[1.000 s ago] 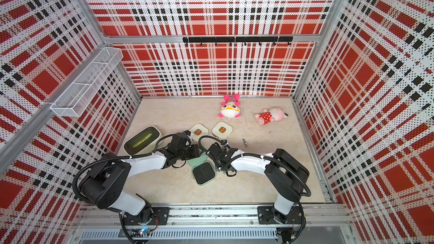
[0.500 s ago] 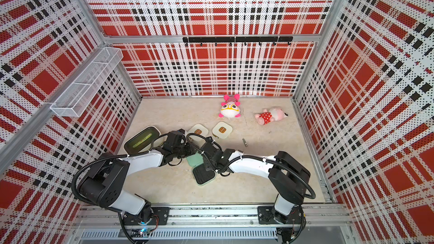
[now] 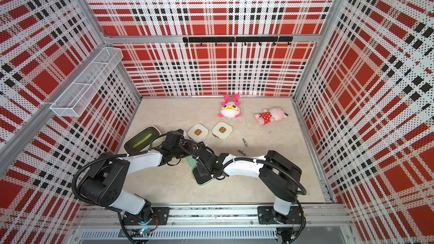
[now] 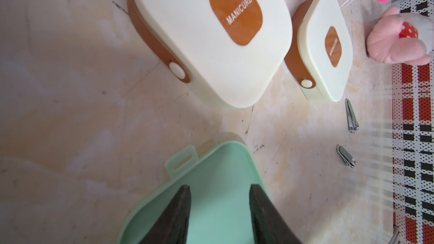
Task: Organize nail clipper sets
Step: Place the nail clipper in the storage box.
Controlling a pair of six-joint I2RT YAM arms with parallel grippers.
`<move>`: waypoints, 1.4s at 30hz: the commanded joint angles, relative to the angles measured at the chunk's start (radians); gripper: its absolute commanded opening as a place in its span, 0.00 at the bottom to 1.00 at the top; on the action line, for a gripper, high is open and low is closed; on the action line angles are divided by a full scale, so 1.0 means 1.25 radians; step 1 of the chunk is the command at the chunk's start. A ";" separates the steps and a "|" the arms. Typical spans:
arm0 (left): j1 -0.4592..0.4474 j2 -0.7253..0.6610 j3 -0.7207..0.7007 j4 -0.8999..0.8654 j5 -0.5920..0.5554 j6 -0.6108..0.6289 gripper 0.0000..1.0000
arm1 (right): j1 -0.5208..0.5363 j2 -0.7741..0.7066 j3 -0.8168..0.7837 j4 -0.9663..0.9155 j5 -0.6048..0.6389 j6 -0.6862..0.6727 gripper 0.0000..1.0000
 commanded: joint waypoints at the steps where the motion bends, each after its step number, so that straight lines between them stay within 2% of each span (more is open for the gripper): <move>1: 0.005 0.006 -0.016 0.011 0.006 0.009 0.46 | 0.015 0.014 0.019 0.026 0.000 -0.002 0.10; 36: 0.012 0.028 -0.034 0.008 -0.014 0.002 0.44 | 0.057 0.038 -0.018 0.025 0.029 0.049 0.09; 42: 0.014 0.032 -0.035 0.009 -0.016 0.002 0.43 | 0.057 0.033 -0.019 0.015 0.060 0.038 0.10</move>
